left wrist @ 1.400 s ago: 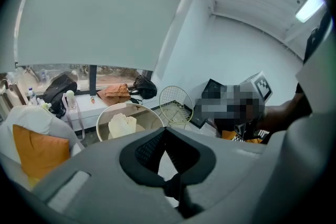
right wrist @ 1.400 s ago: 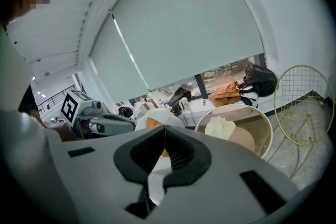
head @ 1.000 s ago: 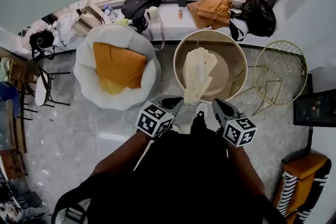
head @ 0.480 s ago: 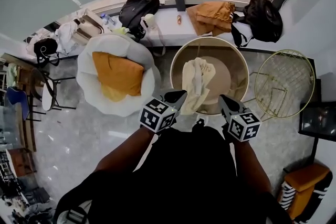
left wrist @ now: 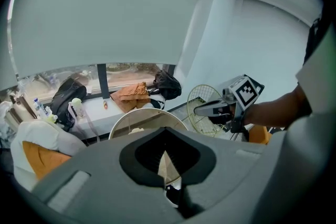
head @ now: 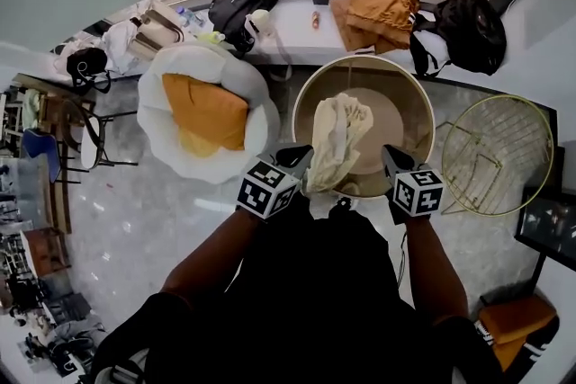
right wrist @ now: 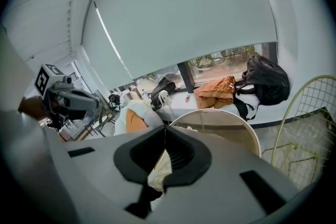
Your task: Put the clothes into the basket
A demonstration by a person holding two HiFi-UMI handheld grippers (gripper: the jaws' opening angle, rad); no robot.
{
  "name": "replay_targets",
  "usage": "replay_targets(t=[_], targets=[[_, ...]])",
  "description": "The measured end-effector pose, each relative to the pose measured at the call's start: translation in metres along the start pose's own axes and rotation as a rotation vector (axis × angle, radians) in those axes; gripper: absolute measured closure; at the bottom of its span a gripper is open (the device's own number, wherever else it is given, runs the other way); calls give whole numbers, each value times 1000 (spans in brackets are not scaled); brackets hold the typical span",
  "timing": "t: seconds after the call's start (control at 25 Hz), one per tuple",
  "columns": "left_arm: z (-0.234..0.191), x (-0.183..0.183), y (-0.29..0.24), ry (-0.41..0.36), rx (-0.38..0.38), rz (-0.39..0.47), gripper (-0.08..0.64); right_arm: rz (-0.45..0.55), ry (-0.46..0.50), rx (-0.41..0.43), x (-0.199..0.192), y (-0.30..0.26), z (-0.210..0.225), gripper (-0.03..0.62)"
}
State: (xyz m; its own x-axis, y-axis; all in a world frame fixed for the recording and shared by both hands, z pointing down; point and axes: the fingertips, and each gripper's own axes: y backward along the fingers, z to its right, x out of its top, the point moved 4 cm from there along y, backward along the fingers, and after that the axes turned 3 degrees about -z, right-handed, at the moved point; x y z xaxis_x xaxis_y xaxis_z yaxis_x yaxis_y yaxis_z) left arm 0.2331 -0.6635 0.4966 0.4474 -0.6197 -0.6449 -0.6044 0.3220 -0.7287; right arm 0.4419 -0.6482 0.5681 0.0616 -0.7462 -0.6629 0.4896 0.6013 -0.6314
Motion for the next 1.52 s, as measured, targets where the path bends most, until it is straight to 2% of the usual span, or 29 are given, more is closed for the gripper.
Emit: replay_targets(t=[0.16, 0.32, 0.6, 0.84, 1.16, 1.36, 1.52], targets=[[-21, -2, -12, 42, 12, -21, 560, -23, -39, -19, -3, -25, 13, 577], [-44, -2, -32, 46, -14, -56, 560, -60, -98, -45, -12, -51, 22, 577], [-89, -7, -83, 0, -75, -147, 560, -124, -175, -132, -34, -112, 52, 577], [-124, -23, -133, -50, -115, -234, 560, -229, -227, -193, -61, -181, 89, 577], [-150, -41, -174, -106, -145, -267, 560, -291, -274, -285, -90, -253, 143, 573], [-162, -60, -182, -102, -169, -309, 560, -366, -306, -342, -112, -281, 169, 509], [-167, -65, -184, -105, -189, -332, 560, -395, -336, -367, -123, -295, 181, 423]])
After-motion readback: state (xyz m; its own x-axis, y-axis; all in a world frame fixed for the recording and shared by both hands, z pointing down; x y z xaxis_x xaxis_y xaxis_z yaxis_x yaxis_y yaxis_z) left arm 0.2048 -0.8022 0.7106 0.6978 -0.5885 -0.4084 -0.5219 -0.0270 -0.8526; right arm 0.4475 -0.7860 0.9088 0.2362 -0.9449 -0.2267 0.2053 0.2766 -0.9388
